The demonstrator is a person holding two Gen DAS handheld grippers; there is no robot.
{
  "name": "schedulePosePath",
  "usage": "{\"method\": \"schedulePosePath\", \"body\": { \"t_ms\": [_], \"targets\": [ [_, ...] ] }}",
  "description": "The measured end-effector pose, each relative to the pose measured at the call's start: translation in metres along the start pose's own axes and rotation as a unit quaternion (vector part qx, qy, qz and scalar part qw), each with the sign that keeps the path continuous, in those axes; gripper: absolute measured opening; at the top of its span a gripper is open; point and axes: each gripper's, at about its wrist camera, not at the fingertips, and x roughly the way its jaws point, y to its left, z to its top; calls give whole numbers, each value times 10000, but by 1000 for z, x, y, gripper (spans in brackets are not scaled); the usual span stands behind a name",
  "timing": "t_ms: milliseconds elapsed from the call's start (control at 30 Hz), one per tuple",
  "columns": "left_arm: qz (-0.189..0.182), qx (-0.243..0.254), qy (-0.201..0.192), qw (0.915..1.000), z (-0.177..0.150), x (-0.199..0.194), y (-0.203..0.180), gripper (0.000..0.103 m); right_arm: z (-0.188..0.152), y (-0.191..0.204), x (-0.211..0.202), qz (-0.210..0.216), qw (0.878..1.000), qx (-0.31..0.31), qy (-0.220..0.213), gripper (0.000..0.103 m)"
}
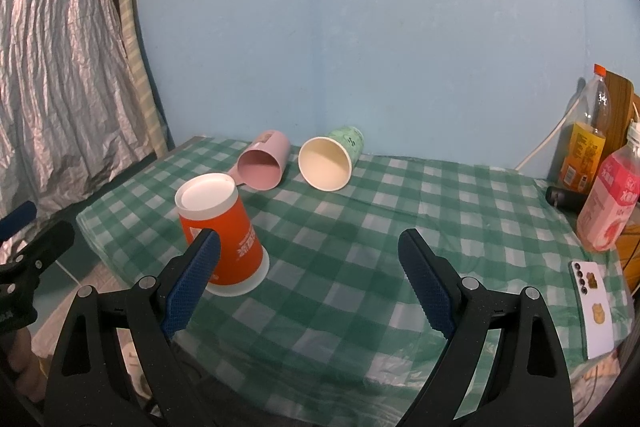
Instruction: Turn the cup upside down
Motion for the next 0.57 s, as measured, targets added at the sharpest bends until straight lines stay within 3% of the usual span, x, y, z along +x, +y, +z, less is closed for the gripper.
{"method": "schedulePosePath", "body": {
  "t_ms": [567],
  "targets": [
    [-58, 45, 87, 9999, -2, 4, -1, 103, -2, 3, -1, 17, 10000, 0, 25, 90]
  ]
}}
